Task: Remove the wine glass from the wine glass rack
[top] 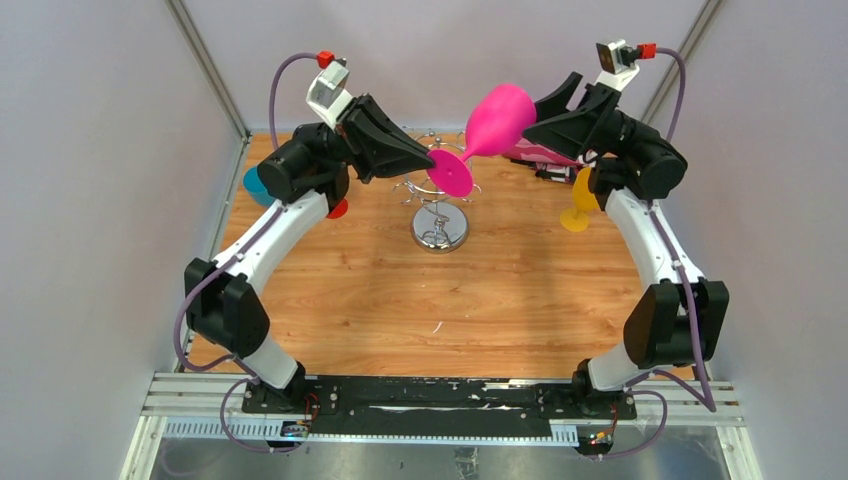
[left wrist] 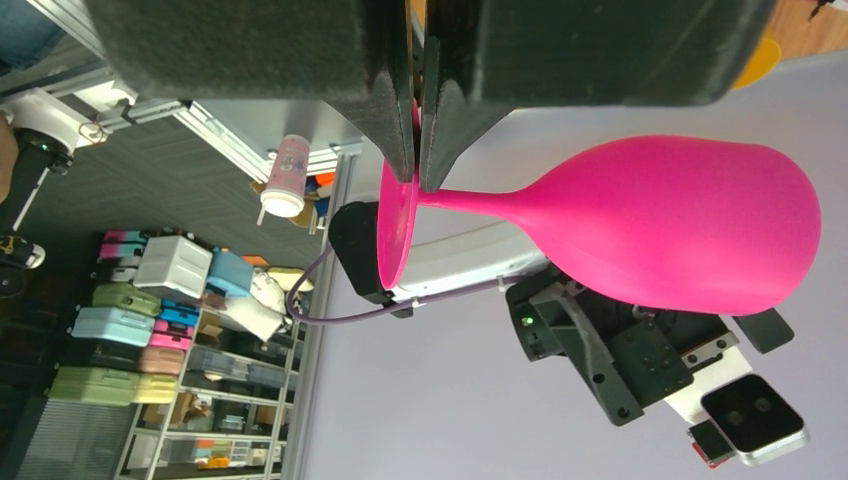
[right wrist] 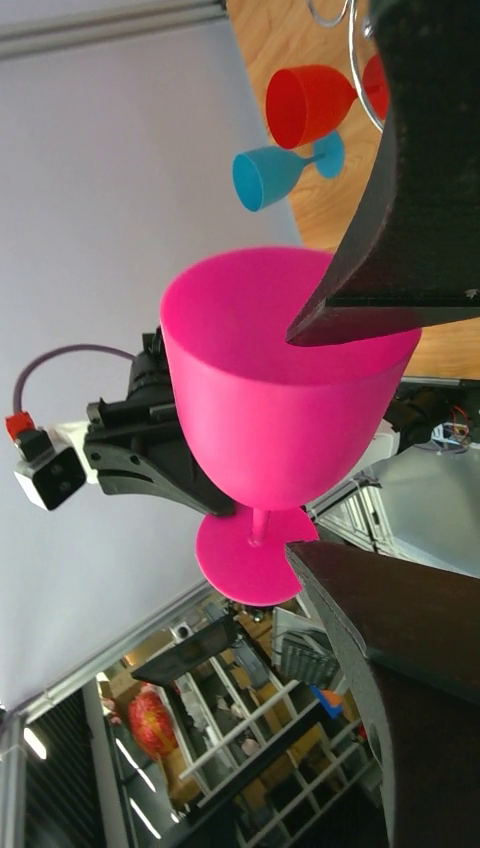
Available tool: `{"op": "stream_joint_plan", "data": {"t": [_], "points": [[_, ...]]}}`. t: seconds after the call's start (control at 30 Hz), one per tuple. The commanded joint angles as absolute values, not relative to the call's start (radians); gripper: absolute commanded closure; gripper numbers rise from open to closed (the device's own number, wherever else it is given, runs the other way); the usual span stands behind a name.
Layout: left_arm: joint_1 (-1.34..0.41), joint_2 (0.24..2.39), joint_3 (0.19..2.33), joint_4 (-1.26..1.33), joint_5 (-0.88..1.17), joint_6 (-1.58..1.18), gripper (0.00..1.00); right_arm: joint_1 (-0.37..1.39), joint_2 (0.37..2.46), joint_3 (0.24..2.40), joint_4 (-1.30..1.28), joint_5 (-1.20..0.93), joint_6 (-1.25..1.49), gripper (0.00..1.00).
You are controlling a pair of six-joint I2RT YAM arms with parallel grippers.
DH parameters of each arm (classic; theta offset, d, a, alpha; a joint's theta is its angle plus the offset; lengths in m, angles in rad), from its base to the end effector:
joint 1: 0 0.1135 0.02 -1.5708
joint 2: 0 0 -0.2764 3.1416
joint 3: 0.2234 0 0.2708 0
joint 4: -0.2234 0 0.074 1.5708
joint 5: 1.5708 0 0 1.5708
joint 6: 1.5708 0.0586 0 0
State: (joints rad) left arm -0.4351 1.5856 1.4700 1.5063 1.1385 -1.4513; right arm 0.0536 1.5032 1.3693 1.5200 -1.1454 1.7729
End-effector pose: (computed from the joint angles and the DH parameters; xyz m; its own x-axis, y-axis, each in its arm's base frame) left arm 0.2596 -0.1793 0.5160 -0.2154 -0.3586 -0.9083 0.9244 -0.3746 -0.0713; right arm 0.2858 0.0688 0.5100 -0.3823 0.3844 -0.8403 -0.9236 -0.1325 0.3596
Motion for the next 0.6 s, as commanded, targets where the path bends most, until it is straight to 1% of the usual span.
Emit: {"op": "stream_joint_plan", "data": {"t": [0.0,0.27,0.57], "points": [[-0.43,1.614,1.524,1.566,1.155,-1.463,1.0,0.108,1.487,1.404,1.596,-1.187,1.734,0.24],[-0.402,1.637,1.586,1.566,1.176,-1.49,1.0,0.158,1.458,1.397,1.597,-1.208,1.706,0.25],[-0.337,1.66,1.565,1.566,1.166,-1.495,1.0,0.163,1.371,1.379,1.592,-1.205,1.688,0.26]]}}
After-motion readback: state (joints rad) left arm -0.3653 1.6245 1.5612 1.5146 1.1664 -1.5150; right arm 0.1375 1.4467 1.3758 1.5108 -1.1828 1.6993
